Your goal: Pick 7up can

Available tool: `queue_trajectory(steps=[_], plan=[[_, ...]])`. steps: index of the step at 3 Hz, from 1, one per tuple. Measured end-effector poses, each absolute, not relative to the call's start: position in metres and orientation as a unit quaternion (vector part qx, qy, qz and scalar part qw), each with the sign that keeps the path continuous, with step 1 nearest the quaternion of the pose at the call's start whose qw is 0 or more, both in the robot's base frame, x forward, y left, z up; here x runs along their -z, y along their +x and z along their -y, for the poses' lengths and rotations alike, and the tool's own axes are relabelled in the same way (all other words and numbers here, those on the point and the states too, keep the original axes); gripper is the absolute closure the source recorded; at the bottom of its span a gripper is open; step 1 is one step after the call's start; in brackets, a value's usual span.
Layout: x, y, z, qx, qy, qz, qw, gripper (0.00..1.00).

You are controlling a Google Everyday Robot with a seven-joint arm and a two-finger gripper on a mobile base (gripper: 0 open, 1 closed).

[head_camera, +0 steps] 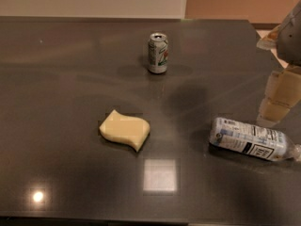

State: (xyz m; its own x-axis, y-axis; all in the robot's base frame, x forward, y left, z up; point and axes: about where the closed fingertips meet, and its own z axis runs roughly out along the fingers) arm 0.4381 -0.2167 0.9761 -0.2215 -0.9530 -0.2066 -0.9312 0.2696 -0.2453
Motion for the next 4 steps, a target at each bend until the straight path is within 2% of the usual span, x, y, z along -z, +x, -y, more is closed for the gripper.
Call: queue_trajectory(steps=[2, 4], plan=[[-0.989, 0.445, 0.207, 0.022, -0.611, -0.77, 0.182, 0.0], [-1.009, 0.502, 0.152, -0.019, -0.619, -0.751, 0.229, 0.0]])
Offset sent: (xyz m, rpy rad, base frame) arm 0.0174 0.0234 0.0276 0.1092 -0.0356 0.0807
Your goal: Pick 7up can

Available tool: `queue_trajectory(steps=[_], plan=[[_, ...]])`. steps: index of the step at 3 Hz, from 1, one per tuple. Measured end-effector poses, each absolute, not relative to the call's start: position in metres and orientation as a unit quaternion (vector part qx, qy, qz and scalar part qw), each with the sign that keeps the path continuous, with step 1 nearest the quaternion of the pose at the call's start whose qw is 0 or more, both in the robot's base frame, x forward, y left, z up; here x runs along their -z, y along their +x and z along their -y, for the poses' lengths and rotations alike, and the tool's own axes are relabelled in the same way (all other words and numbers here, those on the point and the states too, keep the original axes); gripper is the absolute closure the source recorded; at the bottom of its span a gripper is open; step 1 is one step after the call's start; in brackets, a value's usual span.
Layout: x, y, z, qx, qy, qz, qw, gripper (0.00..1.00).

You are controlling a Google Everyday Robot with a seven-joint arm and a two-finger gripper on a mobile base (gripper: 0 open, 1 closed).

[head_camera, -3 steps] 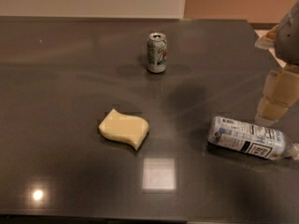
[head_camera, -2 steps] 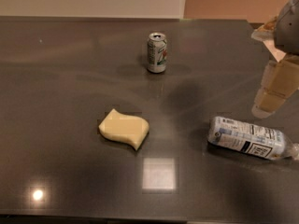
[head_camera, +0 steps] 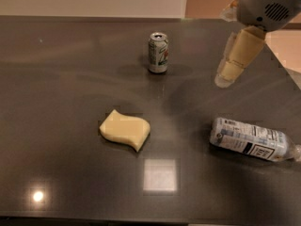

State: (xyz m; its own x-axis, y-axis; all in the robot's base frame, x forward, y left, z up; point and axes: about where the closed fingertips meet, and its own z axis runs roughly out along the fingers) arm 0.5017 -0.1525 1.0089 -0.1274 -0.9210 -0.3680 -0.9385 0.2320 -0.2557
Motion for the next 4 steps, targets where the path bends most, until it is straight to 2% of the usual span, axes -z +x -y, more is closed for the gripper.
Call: queue_trajectory(steps=[4], plan=[[-0.944, 0.649, 0.105, -0.046, -0.539, -0.801, 0.256, 0.0]])
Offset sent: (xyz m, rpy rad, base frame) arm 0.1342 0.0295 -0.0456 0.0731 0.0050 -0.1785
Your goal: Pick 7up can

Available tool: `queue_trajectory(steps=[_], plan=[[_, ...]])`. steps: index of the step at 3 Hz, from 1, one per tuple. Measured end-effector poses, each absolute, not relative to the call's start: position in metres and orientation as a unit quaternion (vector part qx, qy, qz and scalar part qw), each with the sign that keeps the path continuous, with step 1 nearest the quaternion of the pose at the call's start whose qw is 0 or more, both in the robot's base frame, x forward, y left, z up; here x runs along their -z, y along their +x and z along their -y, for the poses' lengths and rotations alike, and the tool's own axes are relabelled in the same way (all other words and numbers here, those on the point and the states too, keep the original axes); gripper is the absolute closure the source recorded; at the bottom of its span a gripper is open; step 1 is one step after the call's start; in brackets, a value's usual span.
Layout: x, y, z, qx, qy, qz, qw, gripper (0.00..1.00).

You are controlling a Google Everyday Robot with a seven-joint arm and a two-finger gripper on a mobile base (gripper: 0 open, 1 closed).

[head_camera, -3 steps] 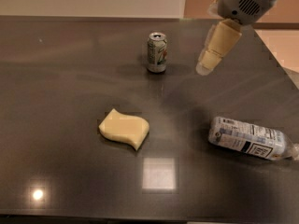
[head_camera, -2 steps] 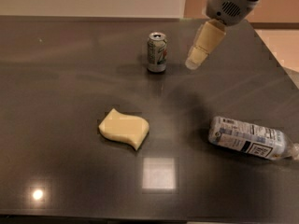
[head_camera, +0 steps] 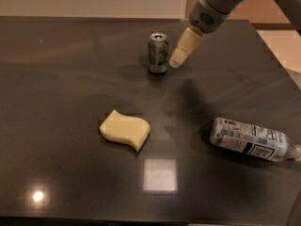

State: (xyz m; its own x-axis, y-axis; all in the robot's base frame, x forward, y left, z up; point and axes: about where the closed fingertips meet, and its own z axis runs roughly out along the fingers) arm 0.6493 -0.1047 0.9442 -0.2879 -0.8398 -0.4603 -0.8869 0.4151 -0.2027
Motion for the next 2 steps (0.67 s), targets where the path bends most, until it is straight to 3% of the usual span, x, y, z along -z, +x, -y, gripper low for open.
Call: queue_trajectory(steps=[2], plan=[[-0.924, 0.699, 0.075, -0.072, -0.513, -0.814, 0.264, 0.0]])
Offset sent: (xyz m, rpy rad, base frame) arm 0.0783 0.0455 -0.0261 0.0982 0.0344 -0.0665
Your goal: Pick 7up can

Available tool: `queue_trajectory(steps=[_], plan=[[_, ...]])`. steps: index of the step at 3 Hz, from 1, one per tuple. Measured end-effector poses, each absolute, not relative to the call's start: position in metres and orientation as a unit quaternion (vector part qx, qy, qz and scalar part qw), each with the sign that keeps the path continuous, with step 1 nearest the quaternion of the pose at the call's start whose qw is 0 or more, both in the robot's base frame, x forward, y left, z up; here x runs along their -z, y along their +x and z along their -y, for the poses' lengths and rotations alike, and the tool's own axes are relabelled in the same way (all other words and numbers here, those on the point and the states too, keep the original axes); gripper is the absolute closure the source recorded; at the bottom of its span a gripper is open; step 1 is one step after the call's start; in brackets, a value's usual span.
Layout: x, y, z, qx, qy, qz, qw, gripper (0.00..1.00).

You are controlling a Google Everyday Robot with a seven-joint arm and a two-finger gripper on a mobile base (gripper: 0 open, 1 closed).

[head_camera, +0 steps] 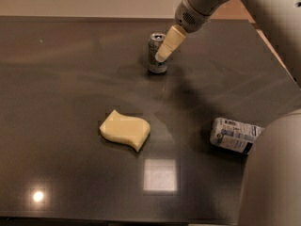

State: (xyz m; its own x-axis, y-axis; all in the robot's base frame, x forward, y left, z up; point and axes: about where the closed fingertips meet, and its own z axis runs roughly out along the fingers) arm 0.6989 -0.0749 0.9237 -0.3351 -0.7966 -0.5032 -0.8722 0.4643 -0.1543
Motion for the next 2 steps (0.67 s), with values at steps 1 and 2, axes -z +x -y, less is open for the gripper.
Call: queue_trajectory(steps=[1, 2], plan=[[-0.915, 0.717, 0.063, -0.081, -0.507, -0.816, 0.264, 0.0], [-0.904, 0.73, 0.06, -0.085, -0.502, -0.821, 0.258, 0.0]])
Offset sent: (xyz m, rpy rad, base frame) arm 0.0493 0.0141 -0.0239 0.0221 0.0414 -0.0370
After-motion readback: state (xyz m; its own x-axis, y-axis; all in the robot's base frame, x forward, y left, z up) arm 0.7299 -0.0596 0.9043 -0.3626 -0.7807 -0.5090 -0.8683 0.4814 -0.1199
